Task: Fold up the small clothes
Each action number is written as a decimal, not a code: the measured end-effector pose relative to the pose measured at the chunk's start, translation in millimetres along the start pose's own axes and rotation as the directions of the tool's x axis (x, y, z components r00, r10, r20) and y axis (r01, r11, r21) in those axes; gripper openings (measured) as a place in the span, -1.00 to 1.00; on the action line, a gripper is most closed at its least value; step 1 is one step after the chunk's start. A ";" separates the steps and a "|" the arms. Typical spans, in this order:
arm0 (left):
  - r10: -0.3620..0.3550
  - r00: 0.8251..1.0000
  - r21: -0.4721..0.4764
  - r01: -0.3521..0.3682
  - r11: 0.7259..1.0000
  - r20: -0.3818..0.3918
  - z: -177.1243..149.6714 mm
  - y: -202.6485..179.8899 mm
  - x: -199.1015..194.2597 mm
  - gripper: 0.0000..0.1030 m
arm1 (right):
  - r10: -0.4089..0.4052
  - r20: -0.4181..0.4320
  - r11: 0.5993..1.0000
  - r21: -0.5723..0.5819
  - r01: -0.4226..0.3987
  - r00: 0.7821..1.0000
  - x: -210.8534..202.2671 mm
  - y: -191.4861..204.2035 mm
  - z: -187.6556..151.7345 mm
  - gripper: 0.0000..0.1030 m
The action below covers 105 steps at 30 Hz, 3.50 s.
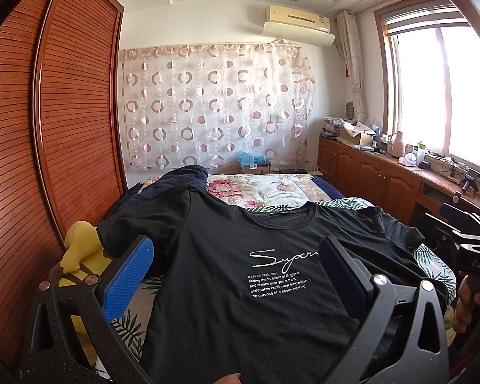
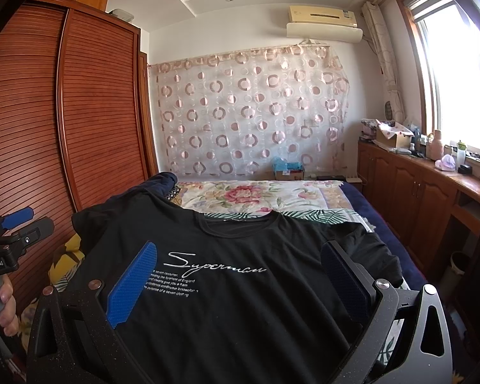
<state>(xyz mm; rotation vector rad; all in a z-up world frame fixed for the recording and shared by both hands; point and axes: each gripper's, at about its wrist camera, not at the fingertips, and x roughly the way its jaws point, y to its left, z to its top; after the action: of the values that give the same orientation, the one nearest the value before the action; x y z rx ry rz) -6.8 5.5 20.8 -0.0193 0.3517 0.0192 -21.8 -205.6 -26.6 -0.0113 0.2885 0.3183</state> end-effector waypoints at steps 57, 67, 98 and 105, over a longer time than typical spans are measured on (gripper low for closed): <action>0.052 0.956 -0.106 -0.087 0.991 -0.290 -0.7 189.7 141.3 -0.11 | 0.145 -0.325 0.976 -0.108 -0.189 0.934 84.0 -29.2 3.9 0.98; 0.121 0.922 -0.048 -0.148 0.988 -0.368 -4.1 200.1 162.3 -0.77 | 0.152 -0.325 0.976 -0.101 -0.194 0.934 100.7 -21.3 2.4 0.98; -0.200 0.958 0.158 0.235 0.959 -0.206 94.7 24.5 135.8 -0.16 | 0.178 -0.308 0.980 -0.031 -0.197 0.935 105.4 -29.2 -0.2 0.98; -0.179 0.955 0.135 0.215 0.967 -0.235 68.0 35.8 133.8 0.42 | 0.186 -0.306 0.980 -0.015 -0.201 0.934 107.1 -31.3 -0.4 0.98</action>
<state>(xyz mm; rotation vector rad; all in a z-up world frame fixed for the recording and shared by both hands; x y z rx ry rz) 141.4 44.9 37.9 0.1027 0.5722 -0.2112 85.2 -202.4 -58.2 -0.0782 0.5902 0.5211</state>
